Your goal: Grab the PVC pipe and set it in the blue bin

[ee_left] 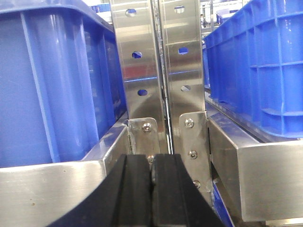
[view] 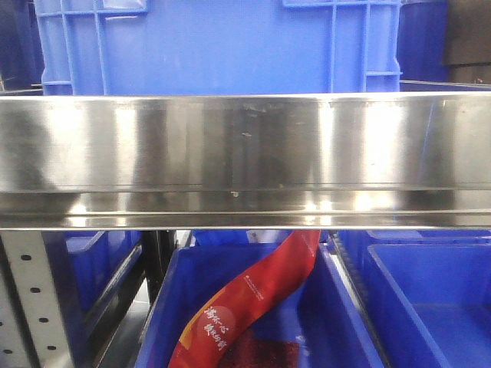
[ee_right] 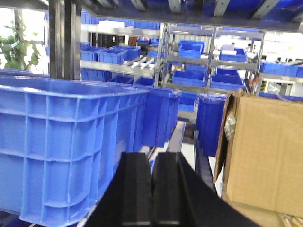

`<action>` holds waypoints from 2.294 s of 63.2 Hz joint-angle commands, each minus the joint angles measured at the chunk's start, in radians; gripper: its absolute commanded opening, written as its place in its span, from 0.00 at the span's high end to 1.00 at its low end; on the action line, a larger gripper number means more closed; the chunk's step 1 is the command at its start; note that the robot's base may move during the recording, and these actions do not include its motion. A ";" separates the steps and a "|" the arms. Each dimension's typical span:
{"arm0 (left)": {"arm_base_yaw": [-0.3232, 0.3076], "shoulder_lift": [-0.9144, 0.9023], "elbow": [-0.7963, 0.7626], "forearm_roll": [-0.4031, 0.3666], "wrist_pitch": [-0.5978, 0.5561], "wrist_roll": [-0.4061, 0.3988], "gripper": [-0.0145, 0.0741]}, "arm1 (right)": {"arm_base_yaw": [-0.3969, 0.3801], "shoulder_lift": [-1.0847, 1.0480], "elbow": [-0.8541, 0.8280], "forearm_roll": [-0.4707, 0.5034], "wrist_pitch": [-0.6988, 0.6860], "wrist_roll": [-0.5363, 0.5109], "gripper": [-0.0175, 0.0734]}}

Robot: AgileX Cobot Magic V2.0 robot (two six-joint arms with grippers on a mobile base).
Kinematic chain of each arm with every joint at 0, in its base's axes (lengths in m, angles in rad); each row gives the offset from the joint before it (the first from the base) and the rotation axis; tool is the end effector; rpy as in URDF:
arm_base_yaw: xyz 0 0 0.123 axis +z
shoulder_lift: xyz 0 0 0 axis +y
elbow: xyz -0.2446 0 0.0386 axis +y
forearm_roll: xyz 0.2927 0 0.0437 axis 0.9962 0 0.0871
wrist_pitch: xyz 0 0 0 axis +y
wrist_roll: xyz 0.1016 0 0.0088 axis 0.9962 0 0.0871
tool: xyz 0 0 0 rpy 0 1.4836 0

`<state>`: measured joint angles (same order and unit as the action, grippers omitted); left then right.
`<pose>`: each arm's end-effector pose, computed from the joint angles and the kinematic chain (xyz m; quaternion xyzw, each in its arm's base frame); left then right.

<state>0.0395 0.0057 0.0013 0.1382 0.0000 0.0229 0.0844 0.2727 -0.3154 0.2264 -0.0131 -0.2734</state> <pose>0.1502 0.0059 0.2127 0.0412 0.6769 0.0736 0.7312 0.1658 0.0137 0.2966 -0.0419 0.6536 0.0132 0.7556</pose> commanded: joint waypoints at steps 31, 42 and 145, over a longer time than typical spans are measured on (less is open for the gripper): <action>-0.003 -0.006 -0.001 -0.005 -0.017 -0.007 0.96 | -0.121 -0.248 0.181 -0.087 0.005 0.108 0.98; -0.003 -0.006 -0.001 -0.005 -0.017 -0.007 0.96 | -0.182 -0.273 0.233 -0.087 -0.038 0.108 0.98; -0.003 -0.006 -0.001 -0.005 -0.017 -0.007 0.96 | -0.206 -0.273 0.315 -0.087 -0.101 0.108 0.98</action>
<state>0.0395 0.0057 0.0013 0.1382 0.0000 0.0229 -0.1148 0.0030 -0.0026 0.1464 -0.0832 -0.1649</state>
